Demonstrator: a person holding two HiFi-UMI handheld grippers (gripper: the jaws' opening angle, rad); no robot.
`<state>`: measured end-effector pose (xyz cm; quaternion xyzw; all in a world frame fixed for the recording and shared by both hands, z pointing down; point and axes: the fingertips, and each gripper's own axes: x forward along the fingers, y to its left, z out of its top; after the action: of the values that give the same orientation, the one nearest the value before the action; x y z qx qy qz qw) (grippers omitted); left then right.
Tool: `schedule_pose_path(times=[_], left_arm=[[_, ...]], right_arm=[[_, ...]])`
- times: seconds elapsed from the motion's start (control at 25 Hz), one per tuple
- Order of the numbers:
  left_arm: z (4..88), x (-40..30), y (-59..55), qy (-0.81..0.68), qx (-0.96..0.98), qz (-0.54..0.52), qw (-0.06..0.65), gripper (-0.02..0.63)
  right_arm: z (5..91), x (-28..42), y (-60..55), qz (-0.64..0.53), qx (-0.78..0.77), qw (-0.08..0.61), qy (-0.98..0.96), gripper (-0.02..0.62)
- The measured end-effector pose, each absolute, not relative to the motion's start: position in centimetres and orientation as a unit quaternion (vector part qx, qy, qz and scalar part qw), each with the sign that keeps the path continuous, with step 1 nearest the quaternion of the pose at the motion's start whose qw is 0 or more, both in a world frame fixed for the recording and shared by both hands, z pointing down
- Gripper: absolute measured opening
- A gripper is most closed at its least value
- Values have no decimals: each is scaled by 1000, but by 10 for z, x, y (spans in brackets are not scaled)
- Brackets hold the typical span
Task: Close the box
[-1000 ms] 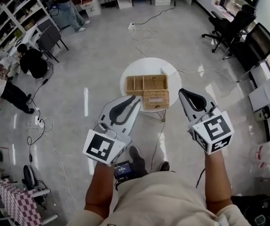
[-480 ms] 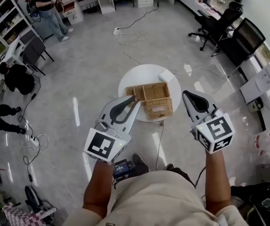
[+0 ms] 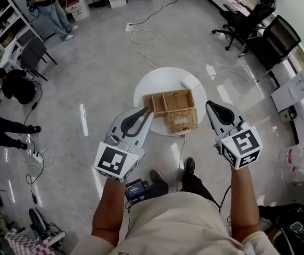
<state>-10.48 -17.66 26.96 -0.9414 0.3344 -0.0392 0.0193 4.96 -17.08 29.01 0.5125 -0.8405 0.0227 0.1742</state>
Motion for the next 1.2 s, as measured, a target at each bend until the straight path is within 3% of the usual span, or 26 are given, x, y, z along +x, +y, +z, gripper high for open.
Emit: schedule_pose_path(times=[1.2], left_arm=[[484,-72,-248,418,-898,-120,-74,34]], right_arm=[[490,105,-254,74,423,233,-872,-5]])
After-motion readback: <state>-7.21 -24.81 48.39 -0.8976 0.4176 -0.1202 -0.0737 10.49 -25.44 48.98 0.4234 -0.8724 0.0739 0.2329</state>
